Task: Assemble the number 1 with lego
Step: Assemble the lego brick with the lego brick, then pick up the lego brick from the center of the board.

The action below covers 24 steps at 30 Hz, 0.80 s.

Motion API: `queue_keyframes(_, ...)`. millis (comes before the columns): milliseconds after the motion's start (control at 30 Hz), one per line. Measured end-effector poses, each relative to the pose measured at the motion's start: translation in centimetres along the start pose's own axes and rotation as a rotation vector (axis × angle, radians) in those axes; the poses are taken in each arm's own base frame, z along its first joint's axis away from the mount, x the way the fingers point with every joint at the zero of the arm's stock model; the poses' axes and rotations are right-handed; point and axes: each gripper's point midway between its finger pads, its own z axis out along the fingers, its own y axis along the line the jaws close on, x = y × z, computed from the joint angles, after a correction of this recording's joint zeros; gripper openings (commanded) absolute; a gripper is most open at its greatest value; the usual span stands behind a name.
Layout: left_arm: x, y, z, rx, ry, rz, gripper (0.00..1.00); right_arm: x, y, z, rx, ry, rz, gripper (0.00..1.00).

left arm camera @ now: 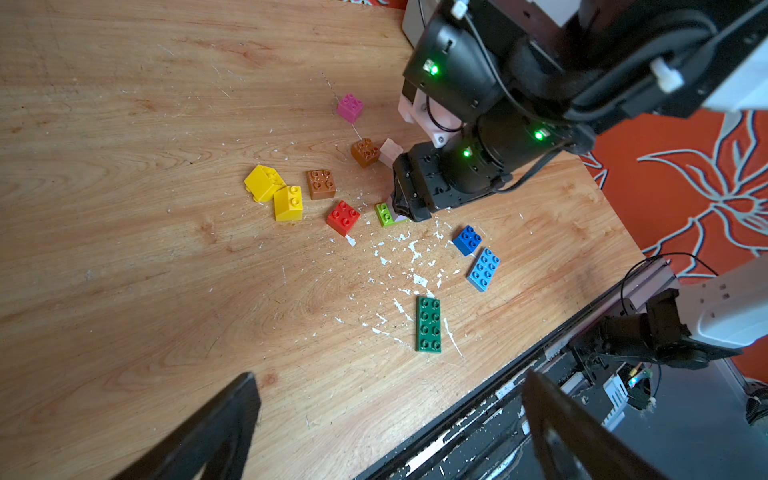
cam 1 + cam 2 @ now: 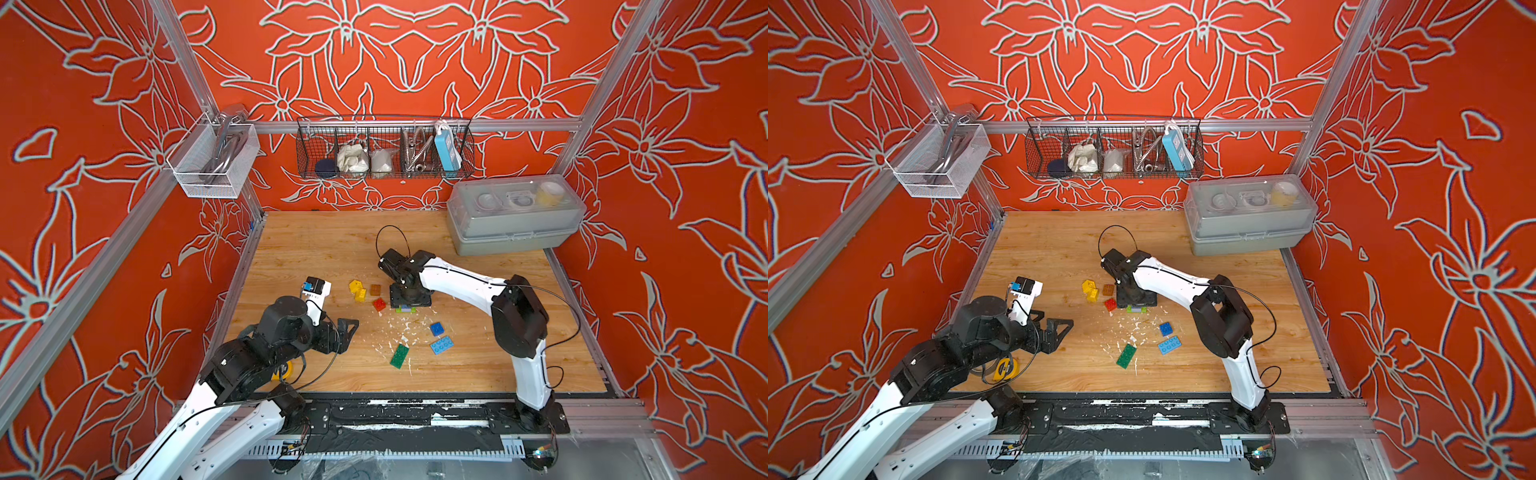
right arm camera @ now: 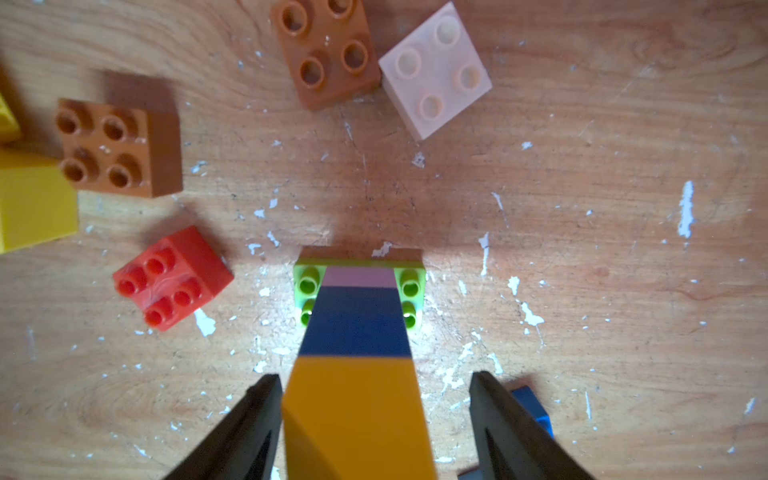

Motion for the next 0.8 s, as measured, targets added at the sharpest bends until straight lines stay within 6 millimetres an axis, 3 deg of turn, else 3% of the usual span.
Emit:
queue_keyframes(233,0.0,0.0,0.0,-0.001,0.000,0.000,0.98,0.5,-0.3,0.1,-0.059,-0.135,0.028,0.67)
queue_keyframes(533,0.0,0.1,0.0,-0.005,-0.002,0.000,0.98,-1.7,1.1,0.1,-0.111,-0.229,0.054,0.60)
queue_keyframes(800,0.0,0.1,0.0,-0.005,-0.001,0.000,0.99,-2.1,1.1,1.2,-0.075,-0.232,0.066,0.55)
